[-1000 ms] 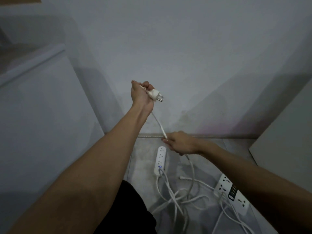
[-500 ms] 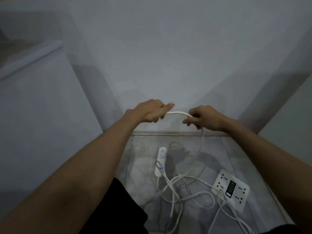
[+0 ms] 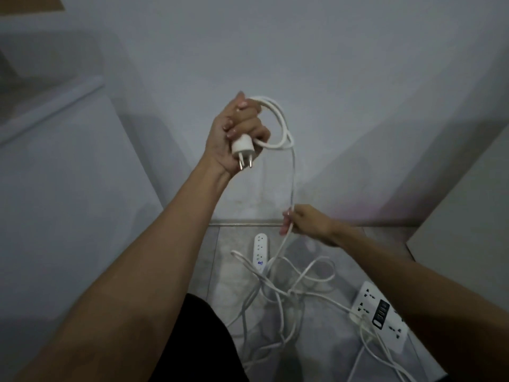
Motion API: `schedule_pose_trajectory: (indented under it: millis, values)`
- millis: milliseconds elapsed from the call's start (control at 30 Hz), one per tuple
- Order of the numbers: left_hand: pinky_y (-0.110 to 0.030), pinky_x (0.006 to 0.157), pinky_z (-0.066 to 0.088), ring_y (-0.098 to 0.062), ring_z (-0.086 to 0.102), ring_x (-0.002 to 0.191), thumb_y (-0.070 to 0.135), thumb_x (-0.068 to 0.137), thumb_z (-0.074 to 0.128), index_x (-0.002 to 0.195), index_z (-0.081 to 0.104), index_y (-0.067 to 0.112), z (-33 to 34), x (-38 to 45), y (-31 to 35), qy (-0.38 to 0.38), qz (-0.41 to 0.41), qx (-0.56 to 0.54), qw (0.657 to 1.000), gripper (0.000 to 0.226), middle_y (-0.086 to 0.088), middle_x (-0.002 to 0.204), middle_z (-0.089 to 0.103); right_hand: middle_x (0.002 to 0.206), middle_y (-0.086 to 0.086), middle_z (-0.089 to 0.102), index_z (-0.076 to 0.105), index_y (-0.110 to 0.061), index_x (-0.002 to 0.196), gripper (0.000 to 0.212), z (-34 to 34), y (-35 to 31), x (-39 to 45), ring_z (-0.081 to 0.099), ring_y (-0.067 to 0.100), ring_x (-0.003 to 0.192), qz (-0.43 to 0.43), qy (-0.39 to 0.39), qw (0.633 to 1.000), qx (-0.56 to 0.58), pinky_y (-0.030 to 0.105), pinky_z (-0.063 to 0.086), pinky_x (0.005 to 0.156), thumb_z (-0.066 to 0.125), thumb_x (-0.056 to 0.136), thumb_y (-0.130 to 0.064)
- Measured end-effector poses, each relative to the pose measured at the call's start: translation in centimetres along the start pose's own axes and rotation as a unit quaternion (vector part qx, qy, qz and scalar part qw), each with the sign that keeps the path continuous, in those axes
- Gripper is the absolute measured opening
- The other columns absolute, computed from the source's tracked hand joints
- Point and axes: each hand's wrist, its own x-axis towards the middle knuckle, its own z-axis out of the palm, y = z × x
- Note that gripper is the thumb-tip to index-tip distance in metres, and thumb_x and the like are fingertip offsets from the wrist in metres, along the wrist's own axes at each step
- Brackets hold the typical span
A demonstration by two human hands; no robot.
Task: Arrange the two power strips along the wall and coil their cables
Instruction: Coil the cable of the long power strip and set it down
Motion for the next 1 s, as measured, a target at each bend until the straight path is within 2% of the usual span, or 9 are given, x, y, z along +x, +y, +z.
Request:
schedule_pose_trajectory:
  millis: [167, 333, 433, 533, 667, 767, 833, 900, 1000]
  values:
    - [-0.023, 0.054, 0.036, -0.008, 0.040, 0.033, 0.034, 0.105, 0.026, 0.055, 0.041, 0.016, -1.9, 0.7, 0.5, 0.233, 0.258, 0.032, 0.937, 0.055, 0.006, 0.039, 0.038, 0.068, 0.008, 0.055, 0.051, -0.007, 0.104, 0.024, 0.8, 0.6, -1.2, 0.062, 0.022, 0.059, 0.022, -0.037, 0.997, -0.057, 0.025, 0.051, 0.055, 0.031, 0.104, -0.020]
    - [-0.022, 0.049, 0.039, -0.009, 0.045, 0.038, 0.035, 0.106, 0.027, 0.070, 0.036, 0.017, -3.8, 1.8, -1.5, 0.380, 0.298, 0.235, 0.843, 0.041, 0.004, 0.043, 0.045, 0.061, -0.005, 0.052, 0.062, -0.012, 0.106, 0.029, 1.3, -2.3, -2.2, 0.055, 0.014, 0.050, -0.099, -0.029, 0.956, -0.273, 0.030, 0.048, 0.061, 0.037, 0.102, -0.025]
    - [-0.025, 0.053, 0.044, -0.009, 0.049, 0.049, 0.035, 0.105, 0.027, 0.082, 0.039, 0.016, -5.8, 1.2, -2.8, 0.414, 0.209, 0.533, 0.707, 0.032, 0.002, 0.058, 0.048, 0.065, -0.003, 0.059, 0.072, -0.017, 0.089, 0.031, 0.7, -4.1, -2.3, 0.055, 0.016, 0.063, -0.153, 0.024, 0.941, -0.302, 0.029, 0.040, 0.064, 0.047, 0.098, -0.034]
    - [-0.033, 0.064, 0.046, -0.015, 0.054, 0.060, 0.039, 0.103, 0.032, 0.097, 0.040, 0.021, -7.4, -0.6, -3.3, 0.360, 0.100, 0.714, 0.592, 0.021, 0.002, 0.067, 0.055, 0.072, 0.002, 0.068, 0.073, -0.022, 0.079, 0.026, -1.1, -4.4, -2.1, 0.059, 0.017, 0.069, -0.154, 0.066, 0.935, -0.313, 0.030, 0.044, 0.069, 0.055, 0.092, -0.037]
    - [-0.037, 0.075, 0.043, -0.019, 0.055, 0.079, 0.050, 0.102, 0.021, 0.092, 0.043, 0.024, -6.5, -2.6, -3.4, 0.248, -0.104, 0.891, 0.365, 0.035, 0.003, 0.083, 0.058, 0.064, -0.002, 0.066, 0.072, -0.024, 0.073, 0.023, -4.1, -4.6, -2.1, 0.056, 0.011, 0.062, -0.174, 0.154, 0.930, -0.286, 0.027, 0.041, 0.062, 0.068, 0.081, -0.045]
    - [-0.035, 0.074, 0.042, -0.017, 0.060, 0.075, 0.060, 0.097, 0.007, 0.085, 0.053, 0.018, -4.9, -2.7, -3.6, 0.232, -0.149, 0.914, 0.298, 0.064, 0.002, 0.074, 0.064, 0.054, -0.007, 0.057, 0.068, -0.025, 0.067, 0.023, -5.4, -4.9, -1.9, 0.050, 0.007, 0.053, -0.178, 0.195, 0.926, -0.271, 0.019, 0.036, 0.055, 0.075, 0.074, -0.045]
    - [-0.032, 0.066, 0.042, -0.015, 0.058, 0.060, 0.069, 0.092, 0.007, 0.077, 0.054, 0.019, -3.3, -2.3, -3.3, 0.227, -0.189, 0.898, 0.327, 0.070, 0.002, 0.063, 0.061, 0.055, -0.007, 0.059, 0.068, -0.024, 0.067, 0.021, -6.3, -4.8, -1.5, 0.052, 0.005, 0.051, -0.181, 0.207, 0.930, -0.246, 0.016, 0.037, 0.053, 0.077, 0.074, -0.041]
    - [-0.026, 0.052, 0.035, -0.014, 0.039, 0.043, 0.076, 0.087, 0.022, 0.064, 0.046, 0.016, -1.5, -2.3, -2.7, 0.226, -0.245, 0.828, 0.450, 0.069, 0.002, 0.049, 0.046, 0.060, -0.002, 0.064, 0.070, -0.017, 0.073, 0.020, -7.0, -4.6, -1.1, 0.057, 0.006, 0.053, -0.181, 0.208, 0.940, -0.200, 0.012, 0.041, 0.054, 0.076, 0.076, -0.036]
    - [-0.016, 0.036, 0.019, -0.010, 0.017, 0.034, 0.058, 0.094, 0.043, 0.061, 0.041, 0.016, 0.1, -2.7, -1.5, 0.198, -0.267, 0.692, 0.641, 0.053, 0.003, 0.043, 0.025, 0.065, 0.001, 0.068, 0.071, -0.013, 0.075, 0.017, -6.8, -3.8, -0.5, 0.061, 0.001, 0.056, -0.168, 0.198, 0.955, -0.148, 0.007, 0.044, 0.057, 0.072, 0.082, -0.029]
